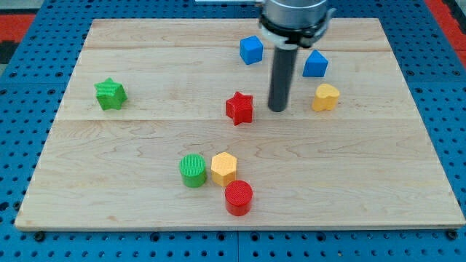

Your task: Move green star and the red star towards the left centre of the board respectively

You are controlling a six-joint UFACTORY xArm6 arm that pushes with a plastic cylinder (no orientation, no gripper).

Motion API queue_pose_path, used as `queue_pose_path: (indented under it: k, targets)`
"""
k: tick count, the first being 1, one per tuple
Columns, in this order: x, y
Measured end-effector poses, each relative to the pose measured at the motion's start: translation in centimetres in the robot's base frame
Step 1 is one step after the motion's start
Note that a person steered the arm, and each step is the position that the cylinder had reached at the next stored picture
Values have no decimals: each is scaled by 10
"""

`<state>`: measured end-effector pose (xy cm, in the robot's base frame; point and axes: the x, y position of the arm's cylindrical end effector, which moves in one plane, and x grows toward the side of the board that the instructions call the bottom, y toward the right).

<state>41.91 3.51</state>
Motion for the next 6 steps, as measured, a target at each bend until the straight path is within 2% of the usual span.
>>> queue_pose_path:
  k: [1,2,3,4,6]
  targets:
    - [-4,-112]
    - [14,-112]
    - [26,-144]
    - [10,-193]
    - [32,-193]
